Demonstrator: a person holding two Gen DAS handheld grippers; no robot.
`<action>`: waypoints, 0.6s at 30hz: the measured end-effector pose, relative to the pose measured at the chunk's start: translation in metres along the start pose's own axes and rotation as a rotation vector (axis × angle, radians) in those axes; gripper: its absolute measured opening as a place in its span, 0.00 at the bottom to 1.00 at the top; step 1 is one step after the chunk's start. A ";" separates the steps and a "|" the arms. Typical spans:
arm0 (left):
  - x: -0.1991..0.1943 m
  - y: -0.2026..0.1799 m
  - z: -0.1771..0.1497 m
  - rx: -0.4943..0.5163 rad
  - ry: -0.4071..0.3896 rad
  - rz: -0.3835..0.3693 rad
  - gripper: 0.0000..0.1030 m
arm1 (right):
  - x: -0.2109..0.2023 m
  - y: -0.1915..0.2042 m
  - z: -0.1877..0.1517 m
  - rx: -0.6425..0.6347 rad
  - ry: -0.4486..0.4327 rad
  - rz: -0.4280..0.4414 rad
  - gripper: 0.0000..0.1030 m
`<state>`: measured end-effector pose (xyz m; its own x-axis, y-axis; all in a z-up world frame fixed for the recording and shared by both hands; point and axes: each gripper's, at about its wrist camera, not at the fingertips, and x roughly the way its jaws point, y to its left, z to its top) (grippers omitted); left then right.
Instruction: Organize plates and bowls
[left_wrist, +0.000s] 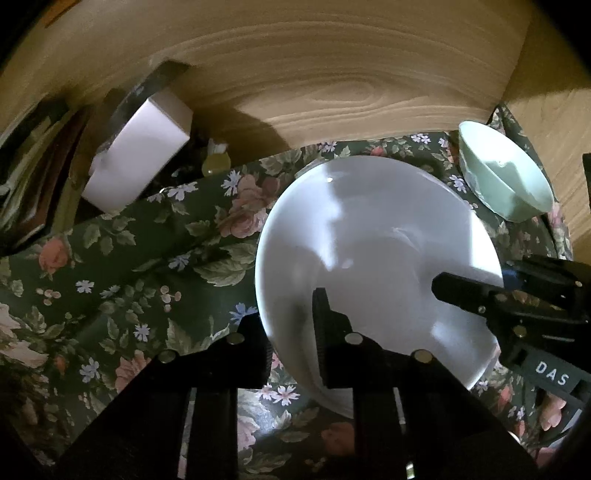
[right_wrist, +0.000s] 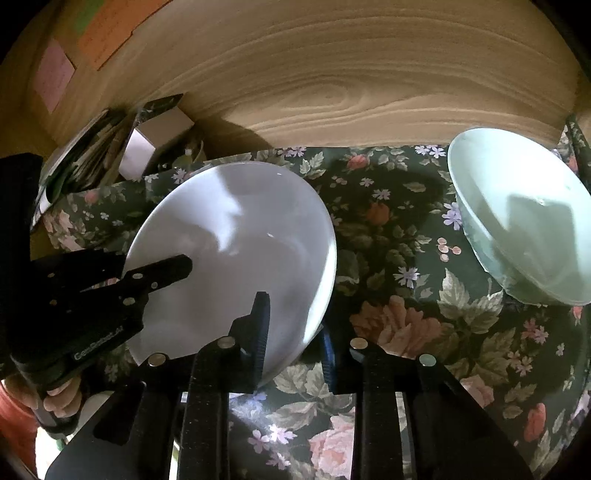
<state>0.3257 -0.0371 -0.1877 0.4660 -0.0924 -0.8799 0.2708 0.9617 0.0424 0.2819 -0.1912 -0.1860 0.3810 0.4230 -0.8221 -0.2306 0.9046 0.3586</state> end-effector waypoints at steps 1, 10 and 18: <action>-0.002 0.000 0.000 0.001 -0.004 0.001 0.18 | -0.001 0.001 0.000 0.001 -0.003 0.002 0.22; -0.040 0.000 -0.008 -0.007 -0.080 -0.002 0.18 | -0.047 0.012 -0.009 -0.026 -0.081 0.018 0.22; -0.078 0.002 -0.026 -0.045 -0.149 -0.012 0.18 | -0.080 0.034 -0.024 -0.078 -0.149 0.010 0.22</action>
<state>0.2678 -0.0212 -0.1311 0.5834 -0.1383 -0.8003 0.2407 0.9706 0.0078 0.2223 -0.1954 -0.1184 0.5056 0.4406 -0.7418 -0.3016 0.8958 0.3265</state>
